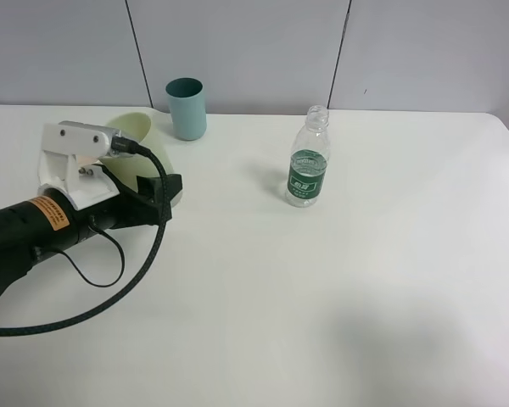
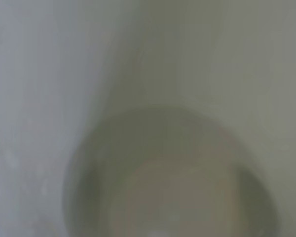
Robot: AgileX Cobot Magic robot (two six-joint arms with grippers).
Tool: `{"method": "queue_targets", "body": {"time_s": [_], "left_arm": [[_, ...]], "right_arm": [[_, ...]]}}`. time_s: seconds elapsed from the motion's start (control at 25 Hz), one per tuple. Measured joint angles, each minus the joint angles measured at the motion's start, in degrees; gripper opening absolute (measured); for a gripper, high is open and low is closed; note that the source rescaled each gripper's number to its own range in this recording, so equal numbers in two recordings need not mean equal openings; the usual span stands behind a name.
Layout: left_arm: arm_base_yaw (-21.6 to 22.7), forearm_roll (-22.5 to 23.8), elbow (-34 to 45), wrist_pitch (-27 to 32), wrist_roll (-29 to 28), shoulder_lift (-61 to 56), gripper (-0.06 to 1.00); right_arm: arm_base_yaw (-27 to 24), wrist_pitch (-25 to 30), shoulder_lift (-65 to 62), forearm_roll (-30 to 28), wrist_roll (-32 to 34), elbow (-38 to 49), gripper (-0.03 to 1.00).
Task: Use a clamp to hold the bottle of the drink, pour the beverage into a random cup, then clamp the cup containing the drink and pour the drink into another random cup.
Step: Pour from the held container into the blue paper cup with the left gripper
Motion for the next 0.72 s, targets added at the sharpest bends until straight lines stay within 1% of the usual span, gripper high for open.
{"method": "queue_targets", "body": {"time_s": [0.08, 0.2, 0.28, 0.48, 0.52, 0.6, 0.64, 0.72], "left_arm": [[0.00, -4.20, 0.08, 1.17, 0.86, -1.45, 0.02], [0.00, -10.10, 0.98, 1.17, 3.45, -3.47, 0.02], [0.00, -13.57, 1.64, 1.28, 6.33, -4.75, 0.02], [0.00, -20.64, 1.81, 3.86, 13.85, -8.54, 0.02], [0.00, -22.95, 1.81, 4.57, 15.46, -9.45, 0.02], [-0.05, -29.31, 1.81, 6.06, 20.26, -11.22, 0.02], [-0.11, -33.70, 1.81, 6.45, 22.82, -12.21, 0.02], [-0.11, -43.02, 1.86, 6.72, 30.23, -14.01, 0.02]], "right_arm": [[0.00, 0.00, 0.00, 0.00, 0.00, 0.00, 1.00], [0.00, 0.00, 0.00, 0.00, 0.00, 0.00, 1.00], [0.00, 0.00, 0.00, 0.00, 0.00, 0.00, 1.00], [0.00, 0.00, 0.00, 0.00, 0.00, 0.00, 1.00], [0.00, 0.00, 0.00, 0.00, 0.00, 0.00, 1.00], [0.00, 0.00, 0.00, 0.00, 0.00, 0.00, 1.00], [0.00, 0.00, 0.00, 0.00, 0.00, 0.00, 1.00], [0.00, 0.00, 0.00, 0.00, 0.00, 0.00, 1.00]]}}
